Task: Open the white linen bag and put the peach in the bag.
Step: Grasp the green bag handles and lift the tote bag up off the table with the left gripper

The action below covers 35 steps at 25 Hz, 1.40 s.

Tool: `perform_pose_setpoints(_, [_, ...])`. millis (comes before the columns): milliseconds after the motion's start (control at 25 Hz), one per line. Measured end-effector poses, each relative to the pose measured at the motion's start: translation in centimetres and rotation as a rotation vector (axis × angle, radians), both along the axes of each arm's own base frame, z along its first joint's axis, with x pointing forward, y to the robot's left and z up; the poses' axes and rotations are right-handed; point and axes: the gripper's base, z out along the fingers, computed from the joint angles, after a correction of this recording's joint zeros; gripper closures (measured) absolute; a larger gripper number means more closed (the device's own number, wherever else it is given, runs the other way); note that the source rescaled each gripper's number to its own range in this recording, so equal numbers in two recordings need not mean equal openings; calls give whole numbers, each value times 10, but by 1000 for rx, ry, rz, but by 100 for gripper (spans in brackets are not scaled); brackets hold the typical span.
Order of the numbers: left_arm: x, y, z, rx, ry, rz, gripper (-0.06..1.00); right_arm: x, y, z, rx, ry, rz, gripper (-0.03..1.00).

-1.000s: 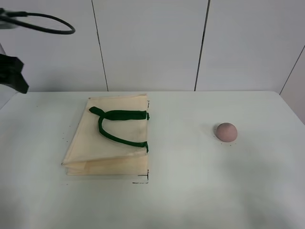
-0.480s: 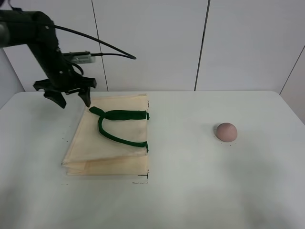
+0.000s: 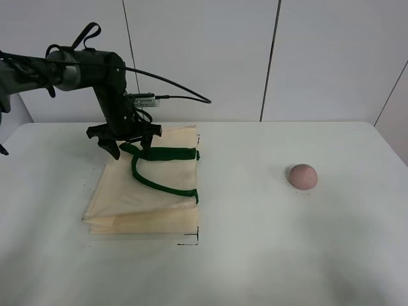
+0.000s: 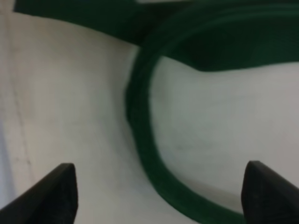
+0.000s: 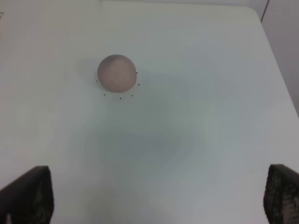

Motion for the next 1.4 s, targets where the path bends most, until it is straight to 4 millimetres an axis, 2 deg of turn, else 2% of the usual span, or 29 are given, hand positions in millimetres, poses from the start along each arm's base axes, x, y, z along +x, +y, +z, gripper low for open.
perform_pose_setpoints(440, [5,-3,-45,-4,52,13,-6,0,0,0,0,0,0,-3])
perform_pose_setpoints(600, [6,-5,-56,-17,56,18,-5,0,0,0,0,0,0,-3])
perform_pose_setpoints(680, [6,-5,-57,-16,58,19,-1,0,0,0,0,0,0,-3])
perform_pose_setpoints(800, [6,-5,-58,-15,61,19,18,0,0,0,0,0,0,-3])
perform_pose_setpoints(920, [6,-5,-58,-15,63,19,56,0,0,0,0,0,0,-3])
perform_pose_setpoints(1000, [5,-4,-58,-13,69,19,86,0,0,0,0,0,0,-3])
perform_pose_setpoints(1040, [5,-4,-57,-14,69,19,94,0,0,0,0,0,0,-3])
perform_pose_setpoints(1080, [5,-4,-56,-15,67,21,94,0,0,0,0,0,0,-3])
perform_pose_setpoints(1160, [5,-4,-48,-19,52,21,94,0,0,0,0,0,0,-3])
perform_pose_setpoints(1240, [5,-4,-30,-27,21,19,94,0,0,0,0,0,0,-3])
perform_pose_setpoints(1400, [5,-4,43,-62,-113,-21,94,0,0,0,0,0,0,-3])
